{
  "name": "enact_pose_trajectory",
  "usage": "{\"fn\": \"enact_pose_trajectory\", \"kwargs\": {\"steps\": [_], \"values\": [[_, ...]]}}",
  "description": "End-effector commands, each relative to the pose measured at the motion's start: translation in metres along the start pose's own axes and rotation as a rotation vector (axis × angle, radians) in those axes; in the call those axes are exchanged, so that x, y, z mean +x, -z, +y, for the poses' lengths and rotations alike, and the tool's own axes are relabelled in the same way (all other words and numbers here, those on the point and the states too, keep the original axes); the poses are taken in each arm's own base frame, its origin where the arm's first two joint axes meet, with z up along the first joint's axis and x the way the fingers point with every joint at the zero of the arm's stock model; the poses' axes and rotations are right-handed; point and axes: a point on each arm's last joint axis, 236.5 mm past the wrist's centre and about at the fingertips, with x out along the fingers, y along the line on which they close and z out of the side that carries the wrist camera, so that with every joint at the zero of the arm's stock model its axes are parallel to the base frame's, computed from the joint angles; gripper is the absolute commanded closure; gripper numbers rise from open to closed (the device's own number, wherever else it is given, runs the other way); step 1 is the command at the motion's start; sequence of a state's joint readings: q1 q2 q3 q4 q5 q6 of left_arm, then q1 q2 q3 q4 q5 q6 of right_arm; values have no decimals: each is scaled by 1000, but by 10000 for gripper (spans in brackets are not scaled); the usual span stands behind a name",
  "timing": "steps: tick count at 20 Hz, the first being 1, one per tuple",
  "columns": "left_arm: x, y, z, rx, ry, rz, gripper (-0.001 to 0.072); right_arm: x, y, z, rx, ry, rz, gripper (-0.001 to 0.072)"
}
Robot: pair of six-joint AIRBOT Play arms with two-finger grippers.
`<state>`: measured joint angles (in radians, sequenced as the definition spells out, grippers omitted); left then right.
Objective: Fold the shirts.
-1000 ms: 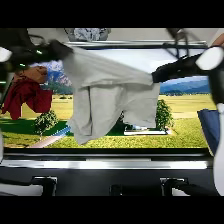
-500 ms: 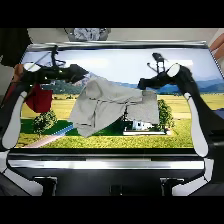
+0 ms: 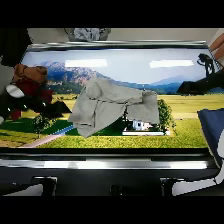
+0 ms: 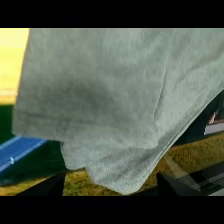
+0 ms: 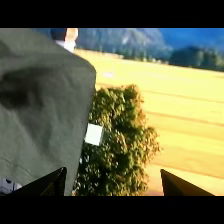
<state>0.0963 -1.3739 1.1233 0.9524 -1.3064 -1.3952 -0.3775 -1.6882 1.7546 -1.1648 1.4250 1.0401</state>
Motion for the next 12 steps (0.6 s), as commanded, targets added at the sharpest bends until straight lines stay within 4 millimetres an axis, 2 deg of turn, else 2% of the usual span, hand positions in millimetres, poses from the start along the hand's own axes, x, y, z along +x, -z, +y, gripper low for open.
{"fn": "enact_pose_trajectory", "kwargs": {"steps": [1,3,5,7,9,10,11,12], "values": [[68,77,-1,-134,72,38,-13,7,45,-6,-2,-70,135,38],[93,92,-15,-134,88,46,-13,14,41,-5,-5,-65,121,37],[109,93,-29,-91,76,21,-13,19,36,-8,-1,-59,99,4],[119,90,-35,-98,59,-6,-1,26,38,-10,0,-65,111,-5],[124,86,-33,-107,49,-22,143,38,43,-9,6,-94,127,-7],[124,83,-31,-121,45,-34,243,47,45,-6,13,-125,133,-7],[124,81,-30,-138,43,-43,421,56,47,-1,6,-155,139,-7],[124,79,-30,-136,43,-49,652,68,48,3,1,-173,154,-7]]}}
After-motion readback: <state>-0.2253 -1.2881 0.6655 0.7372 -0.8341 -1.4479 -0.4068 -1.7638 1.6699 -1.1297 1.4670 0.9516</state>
